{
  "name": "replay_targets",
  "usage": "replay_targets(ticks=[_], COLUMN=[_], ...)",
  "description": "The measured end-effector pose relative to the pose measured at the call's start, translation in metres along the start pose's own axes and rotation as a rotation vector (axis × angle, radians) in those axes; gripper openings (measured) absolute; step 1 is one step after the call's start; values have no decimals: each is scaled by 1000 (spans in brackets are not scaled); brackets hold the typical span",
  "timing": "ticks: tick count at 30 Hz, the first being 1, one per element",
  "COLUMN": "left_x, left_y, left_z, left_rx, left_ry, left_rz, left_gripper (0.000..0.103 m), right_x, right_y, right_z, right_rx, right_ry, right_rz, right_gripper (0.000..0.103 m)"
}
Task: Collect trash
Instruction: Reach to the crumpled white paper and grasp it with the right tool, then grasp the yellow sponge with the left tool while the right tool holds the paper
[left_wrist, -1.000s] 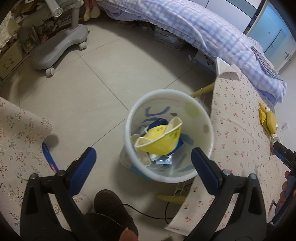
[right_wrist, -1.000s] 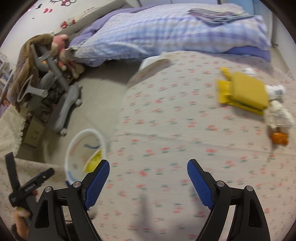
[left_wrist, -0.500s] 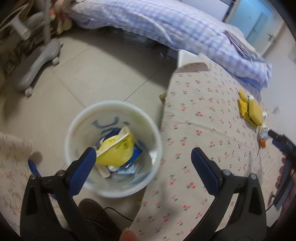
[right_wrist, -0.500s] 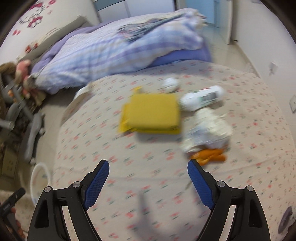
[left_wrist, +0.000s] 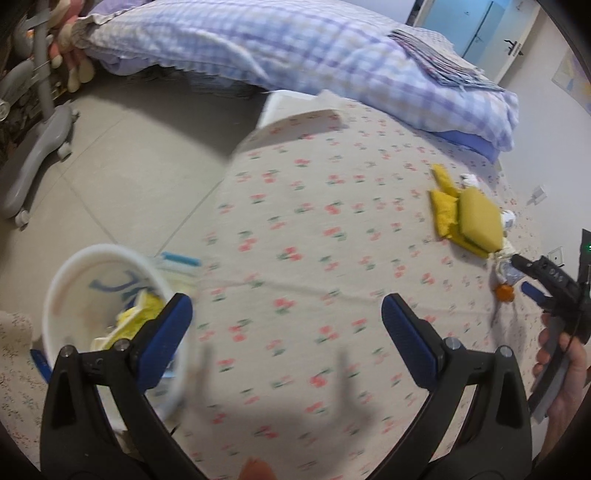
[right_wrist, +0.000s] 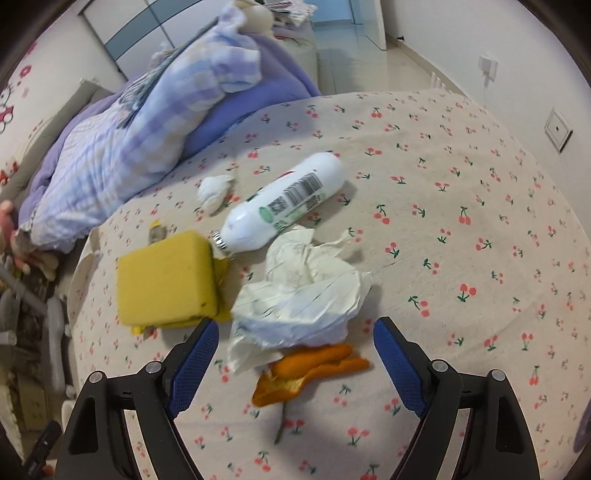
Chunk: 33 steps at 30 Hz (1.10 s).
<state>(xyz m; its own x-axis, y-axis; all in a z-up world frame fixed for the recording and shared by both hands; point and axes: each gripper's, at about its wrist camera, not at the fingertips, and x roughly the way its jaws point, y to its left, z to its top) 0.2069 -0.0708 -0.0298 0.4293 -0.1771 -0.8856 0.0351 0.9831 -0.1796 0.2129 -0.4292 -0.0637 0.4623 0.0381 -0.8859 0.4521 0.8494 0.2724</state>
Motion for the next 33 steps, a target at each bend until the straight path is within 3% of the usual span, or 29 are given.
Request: replay_targets(ticks=[2, 7, 19, 25, 33], left_x=[4, 10, 33, 60, 85], left_y=[-17, -57, -157, -205, -239], left_z=[3, 4, 22, 32, 34], left_rx=[10, 51, 157, 204, 219], left_ry=[-4, -14, 30, 32, 43], left_rz=[-19, -66, -163, -100, -57], left_gripper=[102, 102, 102, 102, 102], right_x=[1, -4, -58, -67, -68], right_y=[-4, -11, -41, -68, -101], right_z=[1, 1, -1, 1, 5], right_rx=[14, 16, -5, 34, 85], right_ry=[-4, -10, -43, -30, -23], right_rz=[20, 62, 46, 56, 50], right_gripper=[61, 50, 49, 49, 50])
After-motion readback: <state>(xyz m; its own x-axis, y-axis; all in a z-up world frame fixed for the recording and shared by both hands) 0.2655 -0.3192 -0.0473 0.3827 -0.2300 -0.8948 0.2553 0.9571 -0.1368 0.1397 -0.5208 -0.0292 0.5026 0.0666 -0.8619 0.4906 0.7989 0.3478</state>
